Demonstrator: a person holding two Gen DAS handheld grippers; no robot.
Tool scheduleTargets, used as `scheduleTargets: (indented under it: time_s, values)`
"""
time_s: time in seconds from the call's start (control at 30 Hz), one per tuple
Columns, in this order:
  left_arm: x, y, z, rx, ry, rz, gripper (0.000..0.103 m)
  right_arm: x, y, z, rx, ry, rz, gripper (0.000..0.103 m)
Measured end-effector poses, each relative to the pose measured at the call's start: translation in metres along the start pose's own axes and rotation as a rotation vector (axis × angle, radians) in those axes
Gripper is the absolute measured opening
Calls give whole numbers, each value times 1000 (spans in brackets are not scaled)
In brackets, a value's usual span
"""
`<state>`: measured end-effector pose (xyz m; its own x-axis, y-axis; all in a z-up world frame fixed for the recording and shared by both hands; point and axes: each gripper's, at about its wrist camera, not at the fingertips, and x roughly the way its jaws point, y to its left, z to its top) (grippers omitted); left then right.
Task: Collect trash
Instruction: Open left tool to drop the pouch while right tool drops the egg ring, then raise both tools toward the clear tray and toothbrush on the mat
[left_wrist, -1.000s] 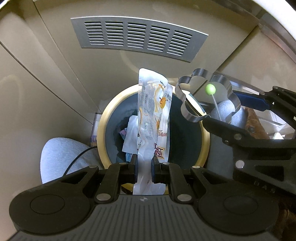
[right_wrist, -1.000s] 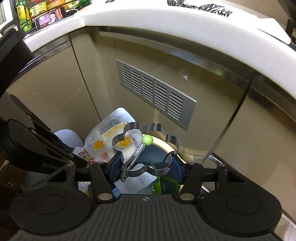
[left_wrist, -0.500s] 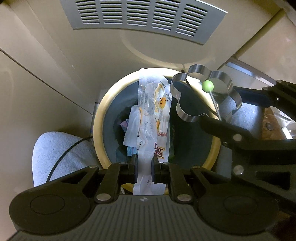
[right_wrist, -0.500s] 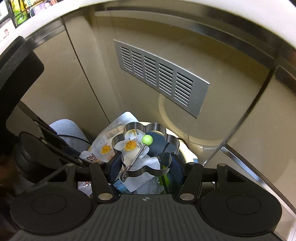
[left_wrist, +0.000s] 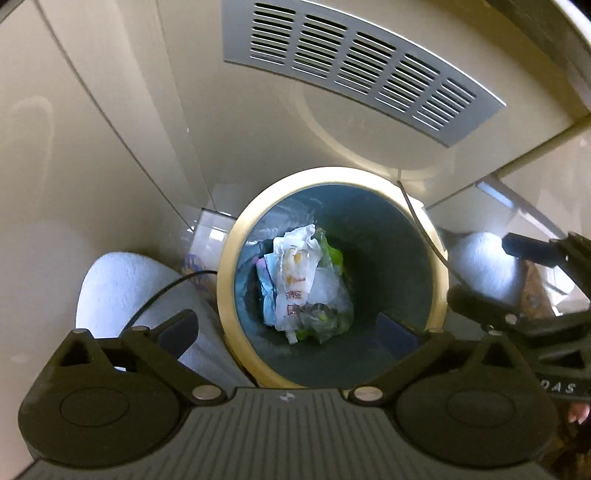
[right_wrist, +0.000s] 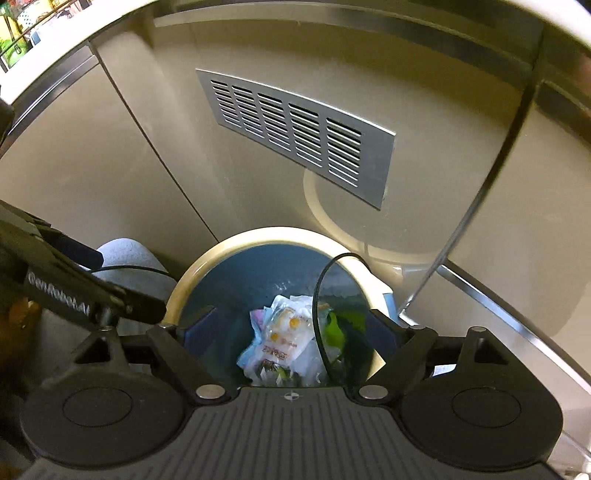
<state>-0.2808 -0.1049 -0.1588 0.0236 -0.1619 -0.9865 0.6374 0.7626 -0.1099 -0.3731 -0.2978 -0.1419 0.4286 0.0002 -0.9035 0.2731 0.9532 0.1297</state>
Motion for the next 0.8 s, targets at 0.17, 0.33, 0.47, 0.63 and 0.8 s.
scheduleTargets:
  time_s: [0.17, 0.33, 0.47, 0.63, 0.8]
  values:
    - [-14, -6, -1, 21, -22, 22, 103, -24, 11, -2, -49, -39, 1, 91]
    - [-38, -12, -12, 41, -77, 14, 103, -49, 21, -7, -99, -100, -3, 92]
    - [-63, -17, -17, 48, -142, 15, 103, -76, 22, -7, -91, -177, -4, 92]
    - [-103, -21, -20, 45, -238, 2, 103, -113, 22, -7, -69, -287, -12, 93]
    - [-151, -26, -18, 49, -370, 40, 103, -147, 18, -2, -14, -404, -14, 93]
